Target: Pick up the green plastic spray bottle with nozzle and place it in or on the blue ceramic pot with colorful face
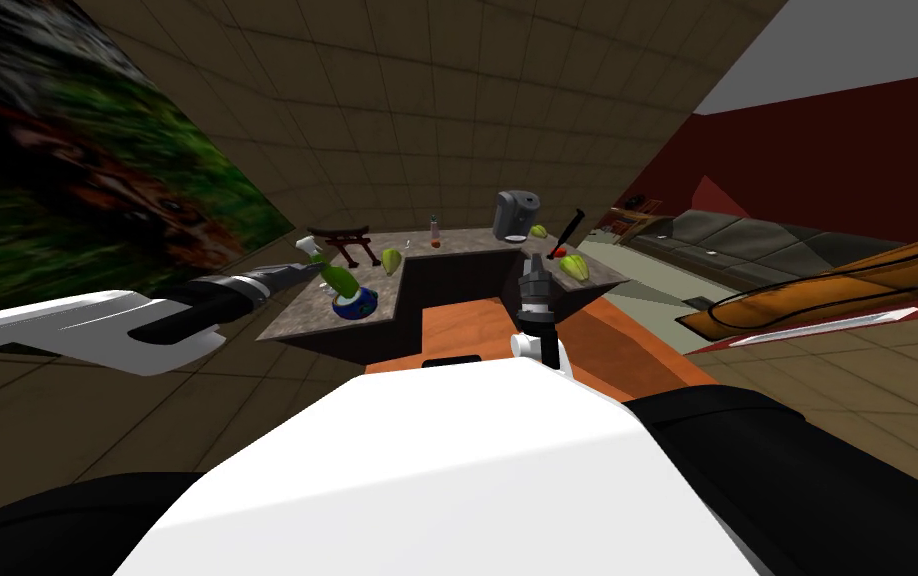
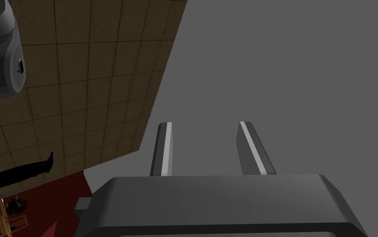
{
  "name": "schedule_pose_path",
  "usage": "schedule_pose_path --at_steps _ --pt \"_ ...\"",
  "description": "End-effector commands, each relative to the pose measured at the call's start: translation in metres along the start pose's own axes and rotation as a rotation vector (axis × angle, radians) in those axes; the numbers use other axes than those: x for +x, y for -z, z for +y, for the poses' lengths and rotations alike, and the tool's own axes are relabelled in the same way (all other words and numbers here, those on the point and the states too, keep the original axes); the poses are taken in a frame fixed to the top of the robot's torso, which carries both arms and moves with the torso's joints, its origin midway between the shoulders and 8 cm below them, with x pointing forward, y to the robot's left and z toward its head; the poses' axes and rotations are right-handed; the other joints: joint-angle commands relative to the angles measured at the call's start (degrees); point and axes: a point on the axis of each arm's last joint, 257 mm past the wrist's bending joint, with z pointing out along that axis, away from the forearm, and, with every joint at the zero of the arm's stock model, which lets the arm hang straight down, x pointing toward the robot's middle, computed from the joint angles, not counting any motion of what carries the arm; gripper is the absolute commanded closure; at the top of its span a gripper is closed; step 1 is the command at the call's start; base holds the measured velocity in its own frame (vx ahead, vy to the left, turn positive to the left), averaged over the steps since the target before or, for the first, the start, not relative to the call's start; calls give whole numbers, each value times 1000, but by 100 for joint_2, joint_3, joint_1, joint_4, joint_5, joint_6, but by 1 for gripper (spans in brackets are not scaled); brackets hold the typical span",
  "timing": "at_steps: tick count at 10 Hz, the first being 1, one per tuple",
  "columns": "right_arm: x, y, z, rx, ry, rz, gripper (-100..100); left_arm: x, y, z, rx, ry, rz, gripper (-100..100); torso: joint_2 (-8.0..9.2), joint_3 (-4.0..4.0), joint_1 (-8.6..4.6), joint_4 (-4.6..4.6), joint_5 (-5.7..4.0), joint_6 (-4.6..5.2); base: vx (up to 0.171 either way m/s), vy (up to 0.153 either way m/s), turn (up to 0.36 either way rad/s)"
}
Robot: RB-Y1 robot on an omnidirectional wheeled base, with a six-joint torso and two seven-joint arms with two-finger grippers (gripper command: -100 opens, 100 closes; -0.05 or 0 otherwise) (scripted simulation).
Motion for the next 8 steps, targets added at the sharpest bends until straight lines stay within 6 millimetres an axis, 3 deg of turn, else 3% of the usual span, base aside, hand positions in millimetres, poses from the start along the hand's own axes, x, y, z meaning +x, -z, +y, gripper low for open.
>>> schedule_pose_path --at_steps 1,8 --pt "0 0 0 0 0 0 0 -10 0 -11 11 -4 -3 -100 0 0 0 0 0 0 15 36 74" --pt "0 0 0 0 0 0 0 -42 -5 -71 80 -22 2 -100 2 1 1 1 1 0 12 33 100"
